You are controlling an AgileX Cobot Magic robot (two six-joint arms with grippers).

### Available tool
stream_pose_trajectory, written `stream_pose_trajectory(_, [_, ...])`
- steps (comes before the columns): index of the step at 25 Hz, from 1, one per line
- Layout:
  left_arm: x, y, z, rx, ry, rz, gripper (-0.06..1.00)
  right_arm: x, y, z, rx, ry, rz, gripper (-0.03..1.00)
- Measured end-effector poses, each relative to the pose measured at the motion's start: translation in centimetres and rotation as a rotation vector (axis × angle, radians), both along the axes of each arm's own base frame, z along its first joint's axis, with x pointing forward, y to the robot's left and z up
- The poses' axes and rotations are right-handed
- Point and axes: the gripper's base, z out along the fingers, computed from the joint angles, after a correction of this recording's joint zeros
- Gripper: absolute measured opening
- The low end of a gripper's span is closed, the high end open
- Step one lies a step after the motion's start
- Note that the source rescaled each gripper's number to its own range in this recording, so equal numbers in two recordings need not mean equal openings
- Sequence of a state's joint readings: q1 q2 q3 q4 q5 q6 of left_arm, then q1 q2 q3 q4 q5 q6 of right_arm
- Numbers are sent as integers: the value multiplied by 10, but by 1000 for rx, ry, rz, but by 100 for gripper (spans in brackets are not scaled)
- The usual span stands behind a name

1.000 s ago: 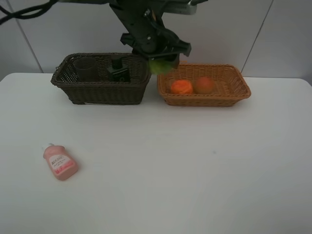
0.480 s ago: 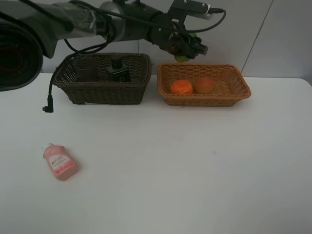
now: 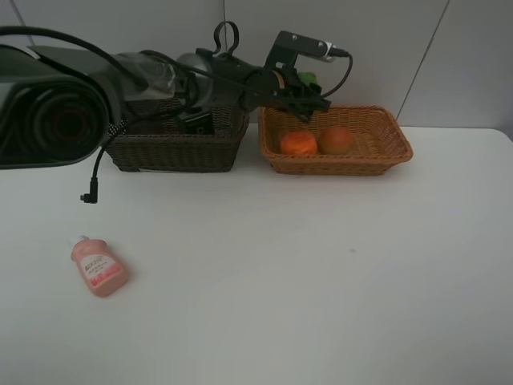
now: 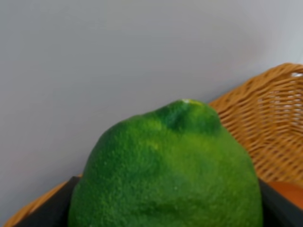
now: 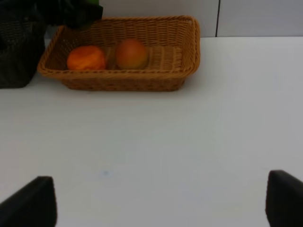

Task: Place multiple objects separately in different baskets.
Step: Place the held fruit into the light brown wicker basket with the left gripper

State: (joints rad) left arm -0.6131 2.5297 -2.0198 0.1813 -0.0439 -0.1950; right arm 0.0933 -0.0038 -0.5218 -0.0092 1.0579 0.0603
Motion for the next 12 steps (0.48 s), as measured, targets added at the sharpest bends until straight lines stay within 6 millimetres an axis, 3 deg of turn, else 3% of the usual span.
stream_pose_trajectory(12, [2, 4, -24, 26, 37, 8, 80, 0, 0, 0, 0, 0, 0, 87])
